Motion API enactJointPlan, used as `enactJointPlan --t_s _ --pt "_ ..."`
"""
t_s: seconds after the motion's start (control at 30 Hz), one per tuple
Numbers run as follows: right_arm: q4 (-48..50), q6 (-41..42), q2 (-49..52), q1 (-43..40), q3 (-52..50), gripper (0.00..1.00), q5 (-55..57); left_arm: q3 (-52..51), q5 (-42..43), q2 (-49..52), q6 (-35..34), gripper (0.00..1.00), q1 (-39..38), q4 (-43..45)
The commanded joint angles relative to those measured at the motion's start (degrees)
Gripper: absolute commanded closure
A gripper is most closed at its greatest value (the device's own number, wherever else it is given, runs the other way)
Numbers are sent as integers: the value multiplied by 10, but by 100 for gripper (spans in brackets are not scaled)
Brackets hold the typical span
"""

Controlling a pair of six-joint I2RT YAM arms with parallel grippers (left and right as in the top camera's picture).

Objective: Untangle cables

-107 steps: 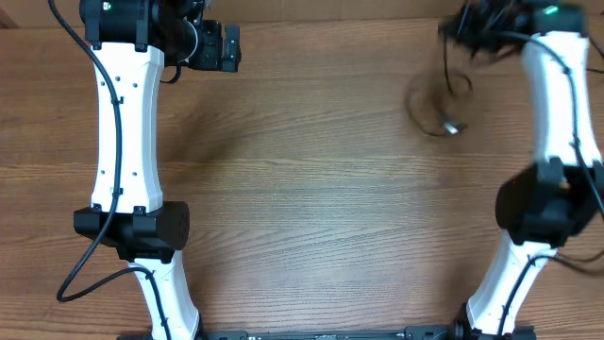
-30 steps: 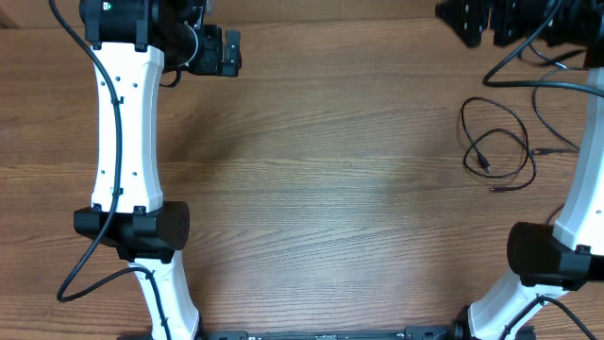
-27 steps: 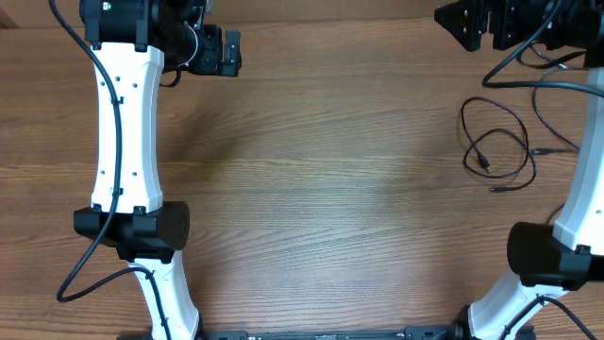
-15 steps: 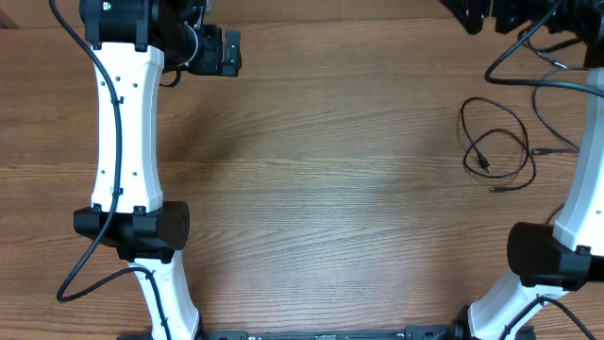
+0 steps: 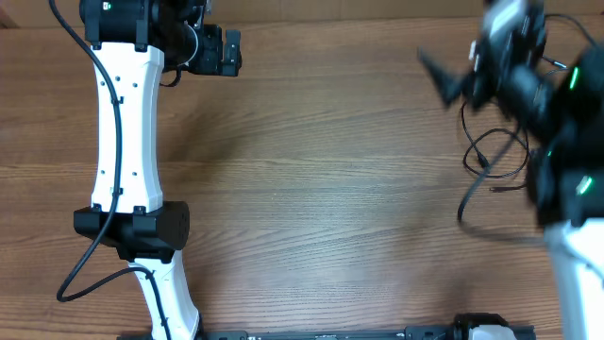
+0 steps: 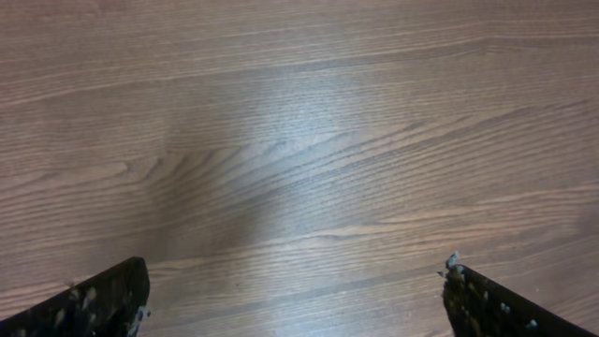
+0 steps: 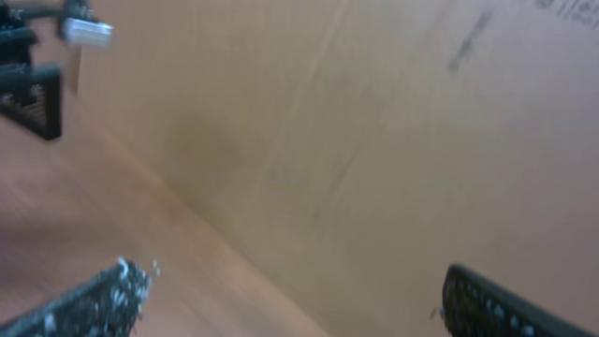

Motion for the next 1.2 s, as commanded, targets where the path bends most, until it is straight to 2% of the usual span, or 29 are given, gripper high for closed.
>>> enactJointPlan --t_s 0.0,0.13,0.23,0.33,0.43,0.63,0.73,0.83,1.17 --pt "112 -13 -91 -1 -200 0 13 12 5 -14 -6 0 -4 1" --pt "294 -13 -227 -1 -431 0 49 12 5 -14 -6 0 -4 1" --pt "382 -13 -326 -1 -564 0 84 12 5 -14 -6 0 -4 1" --pt "419 -12 -414 -1 -659 0 100 12 5 -14 -6 0 -4 1" --pt "418 19 -471 -1 -701 0 117 12 5 -14 -6 0 -4 1" --pt "340 189 -506 -2 -700 0 186 12 5 -14 -6 0 -4 1" --pt "266 265 -526 -2 -700 0 229 12 5 -14 -6 0 -4 1" --pt "191 274 -549 -2 -700 0 257 12 5 -14 -6 0 -4 1" --pt "77 287 -551 -5 -700 0 262 12 5 -14 -6 0 -4 1"
